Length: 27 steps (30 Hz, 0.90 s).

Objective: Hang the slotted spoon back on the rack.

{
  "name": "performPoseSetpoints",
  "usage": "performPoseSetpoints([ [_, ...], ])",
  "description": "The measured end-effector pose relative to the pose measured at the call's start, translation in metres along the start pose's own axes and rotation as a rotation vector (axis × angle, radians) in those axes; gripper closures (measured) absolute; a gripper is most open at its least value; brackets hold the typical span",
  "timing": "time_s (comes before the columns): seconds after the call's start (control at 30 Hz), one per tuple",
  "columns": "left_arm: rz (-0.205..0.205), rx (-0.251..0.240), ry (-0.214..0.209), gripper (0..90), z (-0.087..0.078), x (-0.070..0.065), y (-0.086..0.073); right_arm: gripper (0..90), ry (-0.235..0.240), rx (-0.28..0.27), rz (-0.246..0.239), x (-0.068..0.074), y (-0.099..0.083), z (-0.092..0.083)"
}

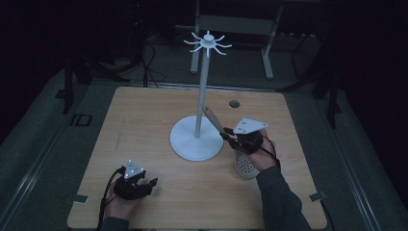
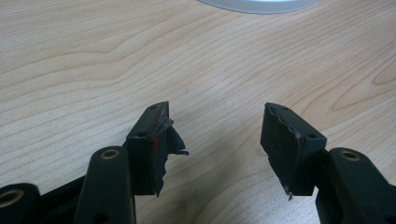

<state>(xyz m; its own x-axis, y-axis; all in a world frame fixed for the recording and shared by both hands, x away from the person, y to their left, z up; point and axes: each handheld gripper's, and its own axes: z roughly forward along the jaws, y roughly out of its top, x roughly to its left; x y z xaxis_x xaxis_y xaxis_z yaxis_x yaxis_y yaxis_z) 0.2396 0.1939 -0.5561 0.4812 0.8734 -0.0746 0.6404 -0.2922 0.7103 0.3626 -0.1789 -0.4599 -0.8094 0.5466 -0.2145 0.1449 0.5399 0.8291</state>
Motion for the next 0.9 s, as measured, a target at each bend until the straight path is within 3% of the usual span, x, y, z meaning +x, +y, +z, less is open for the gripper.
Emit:
performPoseSetpoints([
  [0.9, -0.004, 0.006, -0.003, 43.0, 0.002, -0.001, 0.000, 75.5, -0.105, -0.137, 0.075, -0.010, 0.002, -0.024],
])
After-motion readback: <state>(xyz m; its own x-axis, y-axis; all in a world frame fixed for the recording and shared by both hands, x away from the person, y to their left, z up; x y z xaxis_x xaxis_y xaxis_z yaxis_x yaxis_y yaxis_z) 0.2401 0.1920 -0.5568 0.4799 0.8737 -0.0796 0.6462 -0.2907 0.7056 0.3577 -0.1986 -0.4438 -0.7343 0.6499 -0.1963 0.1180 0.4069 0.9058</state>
